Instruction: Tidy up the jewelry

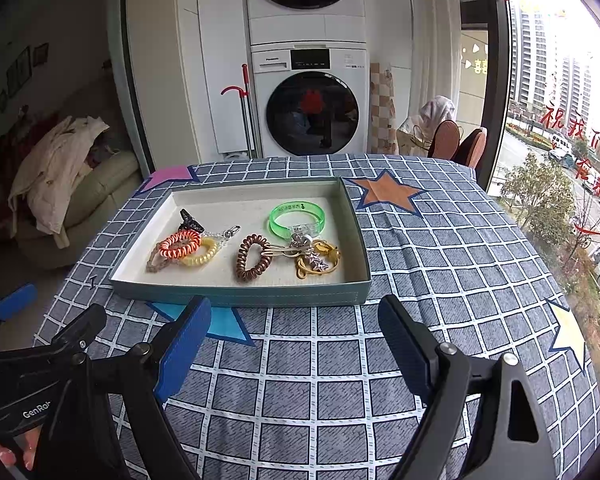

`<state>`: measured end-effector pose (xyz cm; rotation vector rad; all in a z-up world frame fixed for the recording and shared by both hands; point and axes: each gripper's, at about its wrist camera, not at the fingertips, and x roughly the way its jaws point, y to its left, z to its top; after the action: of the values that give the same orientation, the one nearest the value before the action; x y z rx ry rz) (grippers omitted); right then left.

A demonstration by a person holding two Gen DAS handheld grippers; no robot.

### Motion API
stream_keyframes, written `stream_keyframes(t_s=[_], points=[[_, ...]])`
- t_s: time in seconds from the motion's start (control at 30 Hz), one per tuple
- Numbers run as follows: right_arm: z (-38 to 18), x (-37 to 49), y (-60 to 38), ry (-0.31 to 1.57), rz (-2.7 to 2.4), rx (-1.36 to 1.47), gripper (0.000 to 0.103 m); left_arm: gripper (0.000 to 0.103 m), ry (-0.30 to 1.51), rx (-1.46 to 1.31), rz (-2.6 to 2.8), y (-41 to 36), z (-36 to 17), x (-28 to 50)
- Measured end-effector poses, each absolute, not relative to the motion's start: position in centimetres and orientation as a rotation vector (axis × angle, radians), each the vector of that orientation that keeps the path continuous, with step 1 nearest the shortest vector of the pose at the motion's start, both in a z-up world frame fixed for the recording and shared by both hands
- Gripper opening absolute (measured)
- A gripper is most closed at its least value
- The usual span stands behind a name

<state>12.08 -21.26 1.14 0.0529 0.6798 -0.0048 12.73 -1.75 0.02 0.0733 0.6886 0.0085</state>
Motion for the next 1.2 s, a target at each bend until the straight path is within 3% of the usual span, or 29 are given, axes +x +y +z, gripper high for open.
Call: stream_keyframes(t_s=[1.2], points=[[1.22,12.0,-21.31,0.678,-0.005,0.056,0.088,0.103,0.691,0.074,0.004,-1.7,-0.13,12.38]])
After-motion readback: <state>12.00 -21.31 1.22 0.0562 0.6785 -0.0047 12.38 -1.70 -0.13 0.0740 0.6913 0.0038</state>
